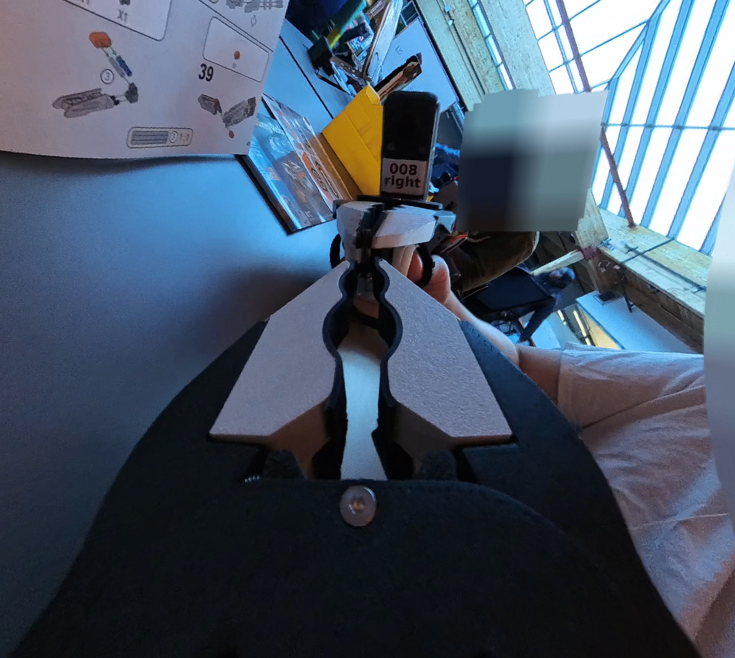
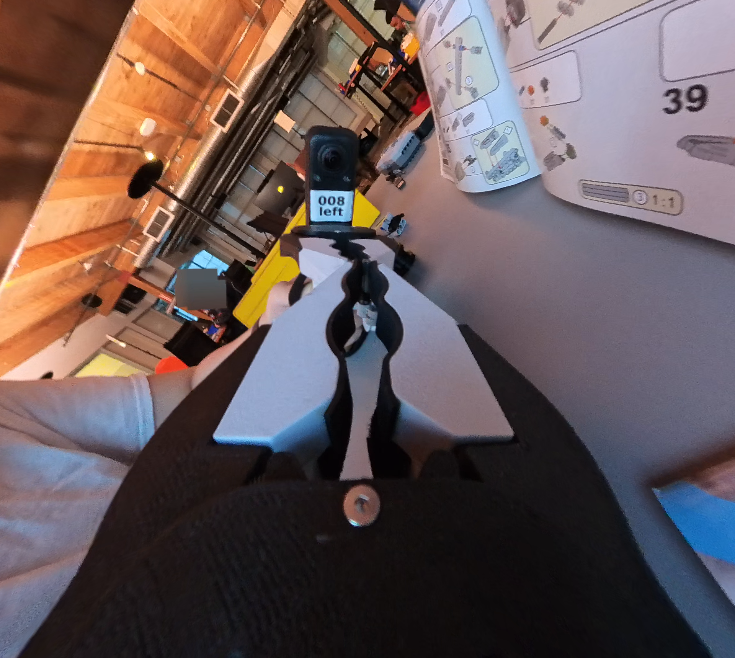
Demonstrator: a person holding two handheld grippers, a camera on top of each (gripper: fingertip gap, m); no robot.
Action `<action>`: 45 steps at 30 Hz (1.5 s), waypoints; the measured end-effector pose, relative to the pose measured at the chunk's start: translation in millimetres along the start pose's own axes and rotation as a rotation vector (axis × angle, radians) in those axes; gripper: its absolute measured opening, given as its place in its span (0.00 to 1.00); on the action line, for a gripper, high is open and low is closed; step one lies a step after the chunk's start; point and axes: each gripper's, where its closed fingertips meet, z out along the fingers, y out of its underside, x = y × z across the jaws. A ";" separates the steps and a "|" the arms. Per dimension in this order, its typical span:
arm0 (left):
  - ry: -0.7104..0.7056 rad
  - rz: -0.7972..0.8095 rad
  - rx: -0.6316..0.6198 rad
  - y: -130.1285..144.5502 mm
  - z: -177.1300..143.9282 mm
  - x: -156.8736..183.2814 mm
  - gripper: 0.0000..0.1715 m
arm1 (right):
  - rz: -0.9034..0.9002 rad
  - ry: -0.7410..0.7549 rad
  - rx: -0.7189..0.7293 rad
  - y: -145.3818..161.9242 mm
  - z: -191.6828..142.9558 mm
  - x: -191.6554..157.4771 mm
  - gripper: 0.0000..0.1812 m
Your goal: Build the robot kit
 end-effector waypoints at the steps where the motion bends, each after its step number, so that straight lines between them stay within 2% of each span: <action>1: -0.007 0.016 -0.011 1.0 -0.4 -0.2 0.03 | 0.002 -0.010 -0.009 0.9 0.3 -1.0 0.01; 4: -0.075 0.121 -0.049 -0.1 -2.0 -0.8 0.07 | 0.015 -0.039 0.008 -1.4 -1.1 -3.6 0.01; 6: -0.176 0.282 -0.098 -0.1 -3.6 -3.1 0.08 | -0.024 -0.024 0.016 -1.9 -0.9 -3.6 0.01; 9: -0.351 0.557 -0.146 -5.4 -8.8 -4.7 0.16 | -0.162 0.012 0.047 -5.8 -0.6 -6.1 0.01; 13: -0.532 0.816 -0.193 -10.5 -14.1 -5.1 0.17 | -0.208 0.019 0.046 -4.7 1.6 -7.8 0.01; 23: -0.740 1.156 -0.305 -5.0 -10.6 -6.1 0.20 | -0.220 0.020 0.035 -2.4 2.8 -8.4 0.02; 26: -0.731 1.165 -0.318 -1.1 -8.7 -6.7 0.21 | -0.212 0.028 0.055 -6.7 0.6 -7.1 0.01; 28: -0.706 1.114 -0.289 -2.2 -8.4 -4.7 0.22 | -0.239 0.025 0.074 -10.9 -2.2 -9.3 0.01; 33: -0.495 0.779 -0.189 -3.9 -8.1 4.6 0.23 | -0.335 -0.008 0.094 -13.8 -4.2 -20.9 0.02; 36: -0.403 0.673 -0.135 -7.1 -9.3 8.9 0.20 | -0.330 -0.023 0.092 -11.8 -2.3 -22.0 0.02; 41: -0.433 0.736 -0.104 -9.1 -6.7 11.1 0.12 | -0.384 -0.040 0.096 -8.7 0.6 -27.5 0.02; 45: -0.500 0.819 -0.109 -8.9 -3.5 11.0 0.10 | -0.432 -0.052 0.113 -8.4 1.5 -32.3 0.01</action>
